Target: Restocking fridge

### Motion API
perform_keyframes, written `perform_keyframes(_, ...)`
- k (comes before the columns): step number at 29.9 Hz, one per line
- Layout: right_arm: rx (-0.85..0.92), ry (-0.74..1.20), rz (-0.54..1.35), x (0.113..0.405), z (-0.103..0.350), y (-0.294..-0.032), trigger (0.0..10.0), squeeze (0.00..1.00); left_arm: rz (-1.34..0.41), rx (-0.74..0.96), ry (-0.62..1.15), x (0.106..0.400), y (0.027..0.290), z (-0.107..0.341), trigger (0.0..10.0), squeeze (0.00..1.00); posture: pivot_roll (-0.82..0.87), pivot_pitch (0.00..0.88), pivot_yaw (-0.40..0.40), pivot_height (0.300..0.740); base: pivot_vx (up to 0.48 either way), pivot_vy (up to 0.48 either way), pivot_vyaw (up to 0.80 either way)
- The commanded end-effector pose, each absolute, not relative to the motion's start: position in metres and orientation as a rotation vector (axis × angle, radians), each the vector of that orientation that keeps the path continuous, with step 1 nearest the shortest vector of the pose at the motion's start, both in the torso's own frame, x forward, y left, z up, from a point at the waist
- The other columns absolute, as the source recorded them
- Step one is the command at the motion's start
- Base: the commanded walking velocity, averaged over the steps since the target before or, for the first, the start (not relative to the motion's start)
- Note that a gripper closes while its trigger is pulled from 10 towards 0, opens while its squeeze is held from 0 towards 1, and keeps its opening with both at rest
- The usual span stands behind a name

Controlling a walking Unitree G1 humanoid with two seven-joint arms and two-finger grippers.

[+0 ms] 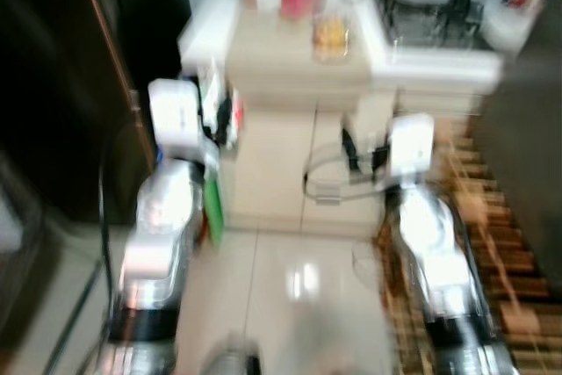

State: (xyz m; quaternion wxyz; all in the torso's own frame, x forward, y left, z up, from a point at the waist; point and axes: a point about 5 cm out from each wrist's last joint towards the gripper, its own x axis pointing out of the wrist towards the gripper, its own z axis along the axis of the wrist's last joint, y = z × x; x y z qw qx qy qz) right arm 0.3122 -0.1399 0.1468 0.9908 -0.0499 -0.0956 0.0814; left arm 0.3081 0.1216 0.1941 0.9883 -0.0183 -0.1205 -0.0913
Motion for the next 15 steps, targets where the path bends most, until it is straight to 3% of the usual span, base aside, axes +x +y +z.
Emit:
perform_keyframes(1,-0.095,-0.185,0.171,0.311,0.147,-0.138,10.0,0.0,-0.169,-0.024,-0.25,0.307,0.123,0.196,10.0,0.0,-0.04,0.0,-0.001,0.74,-0.398,0.0,0.0)
perform_keyframes(4,-0.098,-0.171,0.171,0.31,0.142,-0.141,10.0,0.0,-0.162,-0.02,-0.24,0.306,0.123,0.191,10.0,0.0,-0.05,0.0,-0.006,0.74,-0.391,0.0,0.0)
perform_keyframes(13,-0.127,-0.159,0.158,0.306,0.143,-0.148,10.0,0.0,-0.184,-0.047,-0.23,0.31,0.12,0.19,10.0,0.0,-0.11,0.0,0.032,0.74,0.0,0.0,0.0)
perform_keyframes(15,-0.132,-0.157,0.126,0.305,0.142,-0.155,10.0,0.0,-0.207,-0.028,-0.23,0.31,0.117,0.188,10.0,0.0,-0.12,0.0,0.039,0.74,0.0,-0.48,0.0)
